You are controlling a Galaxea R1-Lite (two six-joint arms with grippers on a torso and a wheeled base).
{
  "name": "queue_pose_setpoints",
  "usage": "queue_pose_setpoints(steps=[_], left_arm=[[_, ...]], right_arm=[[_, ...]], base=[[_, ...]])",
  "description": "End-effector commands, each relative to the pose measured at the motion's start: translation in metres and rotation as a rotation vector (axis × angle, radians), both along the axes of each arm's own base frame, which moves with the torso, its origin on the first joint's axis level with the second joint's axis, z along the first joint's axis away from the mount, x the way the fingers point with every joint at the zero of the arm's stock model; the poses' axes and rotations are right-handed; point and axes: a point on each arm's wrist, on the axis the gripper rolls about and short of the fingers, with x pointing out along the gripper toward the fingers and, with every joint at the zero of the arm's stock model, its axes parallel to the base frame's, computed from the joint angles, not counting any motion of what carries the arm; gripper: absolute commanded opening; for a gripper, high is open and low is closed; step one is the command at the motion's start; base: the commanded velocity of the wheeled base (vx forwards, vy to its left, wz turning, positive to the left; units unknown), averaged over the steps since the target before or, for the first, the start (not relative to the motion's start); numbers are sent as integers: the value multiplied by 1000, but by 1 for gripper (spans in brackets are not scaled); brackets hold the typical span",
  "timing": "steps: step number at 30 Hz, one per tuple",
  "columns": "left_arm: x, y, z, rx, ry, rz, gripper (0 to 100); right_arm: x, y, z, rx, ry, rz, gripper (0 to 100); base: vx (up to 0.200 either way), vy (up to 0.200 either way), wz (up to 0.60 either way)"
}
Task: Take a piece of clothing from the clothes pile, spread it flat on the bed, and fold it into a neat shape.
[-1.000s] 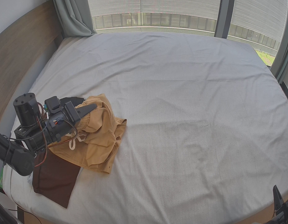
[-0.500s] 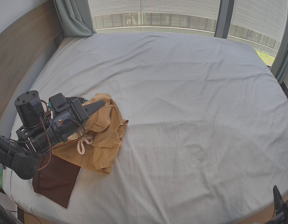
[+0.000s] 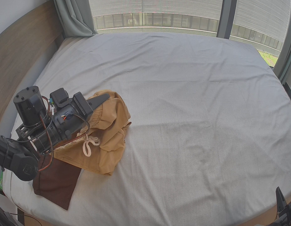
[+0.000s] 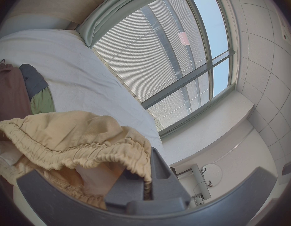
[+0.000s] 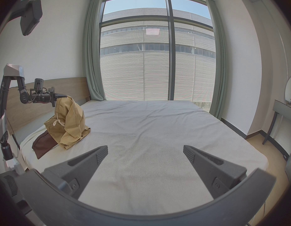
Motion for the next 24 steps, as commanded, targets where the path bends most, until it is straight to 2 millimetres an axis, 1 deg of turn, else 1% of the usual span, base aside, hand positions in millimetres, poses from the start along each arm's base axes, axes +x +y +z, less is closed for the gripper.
queue_pose_setpoints(steps=[1, 6, 10, 12, 14, 15, 16, 17, 20, 22, 24], left_arm=[[-2, -7, 7, -15, -18, -17, 0], [-10, -14, 14, -23, -33, -41, 0], [-12, -18, 13, -24, -21, -45, 0], [-16, -23, 15, -45, -22, -49, 0], [-19, -26, 18, -60, -23, -50, 0], [-24, -29, 24, -82, -28, -57, 0], [-24, -29, 24, -82, -28, -57, 0], [-31, -35, 28, -101, -23, -85, 0], [-38, -44, 29, -115, -15, -123, 0], [-39, -48, 31, -123, -21, -116, 0], [-41, -57, 38, -152, -34, -103, 0]], right_arm=[[0, 0, -5, -1, 0, 1, 100], [0, 0, -5, -1, 2, 1, 100], [0, 0, -5, -1, 0, 1, 100], [0, 0, -5, -1, 0, 1, 100], [0, 0, -5, -1, 0, 1, 100], [0, 0, -5, -1, 0, 1, 100], [0, 0, -5, -1, 0, 1, 100], [0, 0, -5, -1, 0, 1, 100], [0, 0, -5, -1, 0, 1, 100], [0, 0, -5, 1, 0, 1, 100], [0, 0, -5, -1, 2, 1, 100]], base=[[0, 0, 0], [0, 0, 0], [0, 0, 0], [0, 0, 0], [0, 0, 0], [0, 0, 0], [0, 0, 0], [0, 0, 0], [0, 0, 0], [0, 0, 0], [0, 0, 0]])
